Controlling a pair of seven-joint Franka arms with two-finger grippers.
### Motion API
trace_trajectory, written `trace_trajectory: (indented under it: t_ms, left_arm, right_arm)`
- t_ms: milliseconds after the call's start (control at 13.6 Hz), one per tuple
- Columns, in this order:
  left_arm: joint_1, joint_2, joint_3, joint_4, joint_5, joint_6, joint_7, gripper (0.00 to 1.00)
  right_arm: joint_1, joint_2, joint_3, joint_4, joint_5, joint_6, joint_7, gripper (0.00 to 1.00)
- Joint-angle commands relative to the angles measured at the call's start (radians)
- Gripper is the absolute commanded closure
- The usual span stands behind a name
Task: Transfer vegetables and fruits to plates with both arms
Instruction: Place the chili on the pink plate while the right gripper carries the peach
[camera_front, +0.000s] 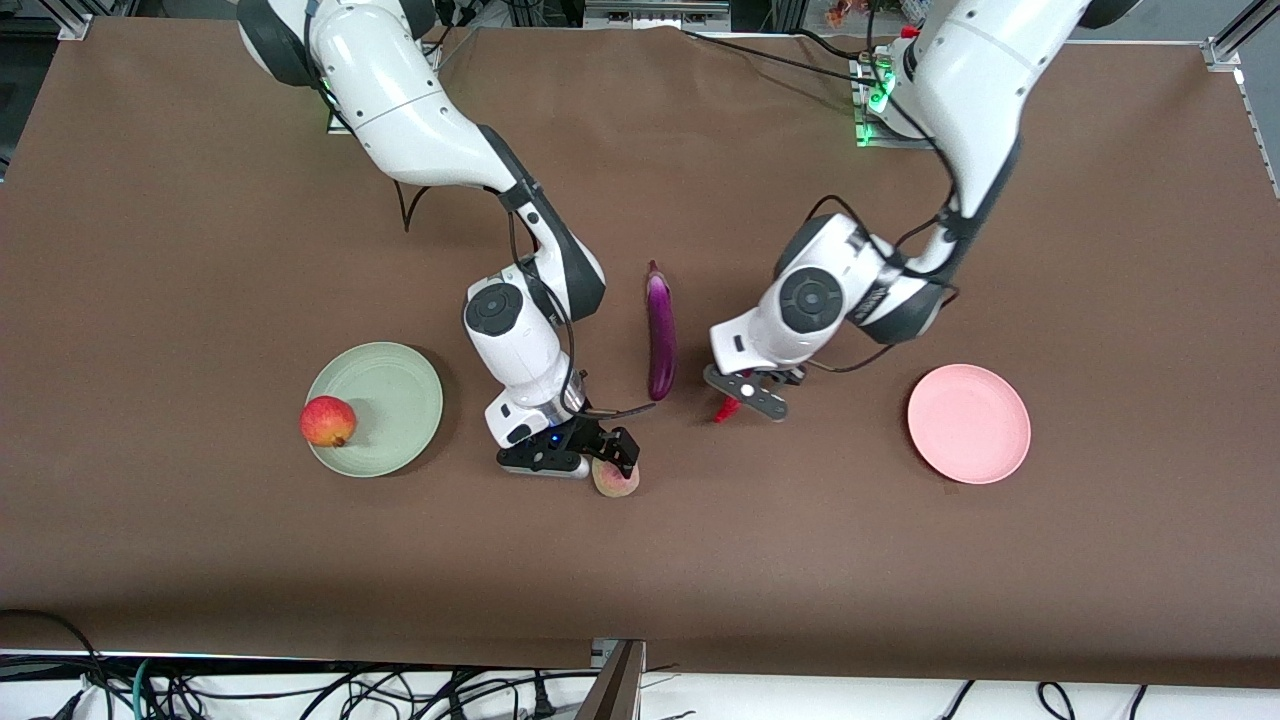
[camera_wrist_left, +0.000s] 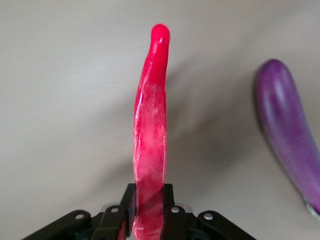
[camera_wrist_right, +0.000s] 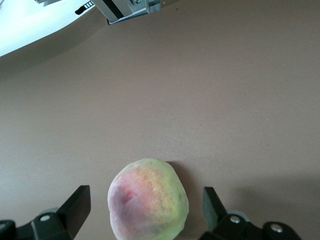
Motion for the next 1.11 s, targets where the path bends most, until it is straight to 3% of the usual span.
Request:
trace_trajectory:
  t_ms: [0, 295, 589, 663, 958, 1032]
  left_arm:
    - [0.097, -0.129, -0.011, -0.027, 0.010, -0.148, 0.030, 1.00]
    - [0.251, -0.157, -0.009, -0.041, 0.015, -0.230, 0.219, 1.00]
    - [0.360, -0.122, -0.005, -0.067, 0.076, -0.217, 0.260, 1.00]
    - [0.395, -0.110, -0.006, -0.069, 0.098, -0.192, 0.277, 1.00]
    - [0.444, -0.045, -0.002, -0.150, 0.104, 0.033, 0.328, 1.00]
    - [0.454, -0.038, 0.000, -0.179, 0.104, 0.084, 0.328, 1.00]
  right_arm:
    - [0.014, 0.041, -0.018, 0.036, -0.007, 0.049, 0.025, 0.01]
    - [0.026, 0.078, -0.016, 0.061, -0.006, 0.078, 0.028, 0.01]
    - [0.040, 0.086, -0.019, 0.056, -0.010, 0.098, 0.077, 0.01]
    - [0.040, 0.086, -0.019, 0.056, -0.013, 0.100, 0.075, 0.08]
    - [0.030, 0.075, -0.022, 0.056, -0.053, 0.095, 0.063, 0.80]
    - [0.027, 0.066, -0.025, 0.053, -0.058, 0.088, 0.063, 0.89]
